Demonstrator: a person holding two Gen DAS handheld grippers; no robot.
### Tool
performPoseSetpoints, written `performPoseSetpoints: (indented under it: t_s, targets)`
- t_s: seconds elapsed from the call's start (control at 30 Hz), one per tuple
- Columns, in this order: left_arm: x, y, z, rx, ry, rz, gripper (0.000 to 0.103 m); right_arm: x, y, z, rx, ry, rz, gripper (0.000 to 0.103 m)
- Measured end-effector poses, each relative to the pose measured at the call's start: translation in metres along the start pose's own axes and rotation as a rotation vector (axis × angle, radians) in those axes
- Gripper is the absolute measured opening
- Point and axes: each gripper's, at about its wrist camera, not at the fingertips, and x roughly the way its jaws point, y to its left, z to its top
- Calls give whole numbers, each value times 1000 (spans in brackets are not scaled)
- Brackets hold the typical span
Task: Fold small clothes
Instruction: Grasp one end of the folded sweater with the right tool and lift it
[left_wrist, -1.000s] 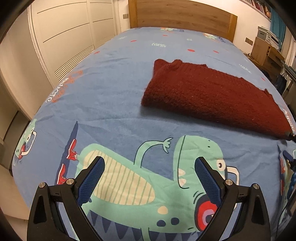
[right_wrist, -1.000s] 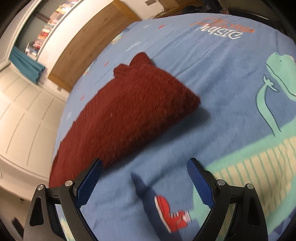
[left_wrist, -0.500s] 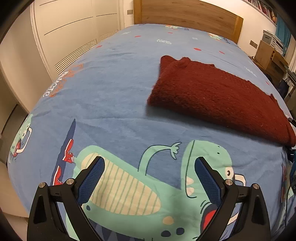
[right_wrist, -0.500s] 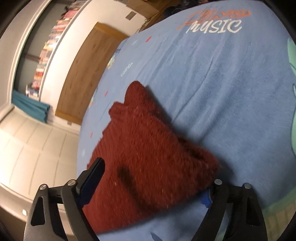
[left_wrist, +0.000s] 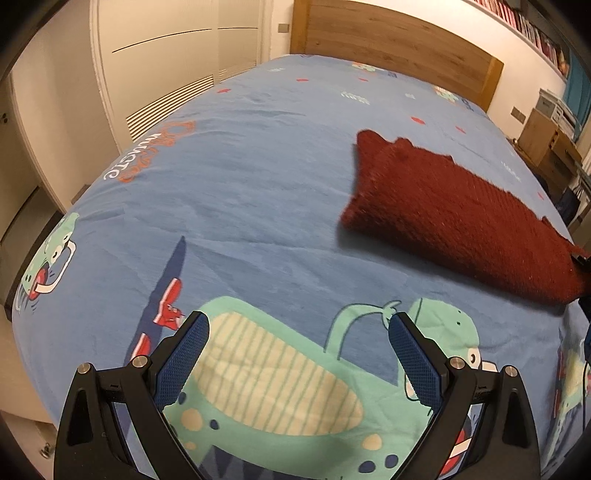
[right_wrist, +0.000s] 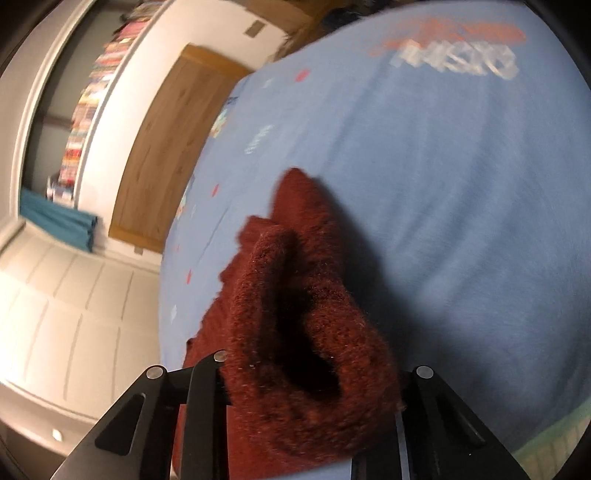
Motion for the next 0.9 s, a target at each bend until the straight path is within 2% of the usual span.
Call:
performPoseSetpoints:
  t_s: [0.23, 0.47, 0.6, 0.67, 0.8, 0.9]
  targets:
    - [-12, 24, 4, -56, -26, -23, 96, 18, 95, -3, -198, 55, -40, 23]
    - [-20, 60, 1, -147, -38, -31, 96, 65, 193, -38, -373, 148, -47, 23]
    - [-23, 80, -2, -183, -42, -23, 96, 99, 242, -79, -483, 205, -33, 23]
    - [-23, 88, -5, -198, -40, -15, 96, 115, 254, -103, -531, 238, -18, 23]
    - [-21, 101, -11, -221, -24, -4, 96, 150, 268, -168, -658, 337, -19, 23]
    - [-19, 107, -14, -231, -20, 4, 96, 164, 270, -207, -772, 366, -47, 24]
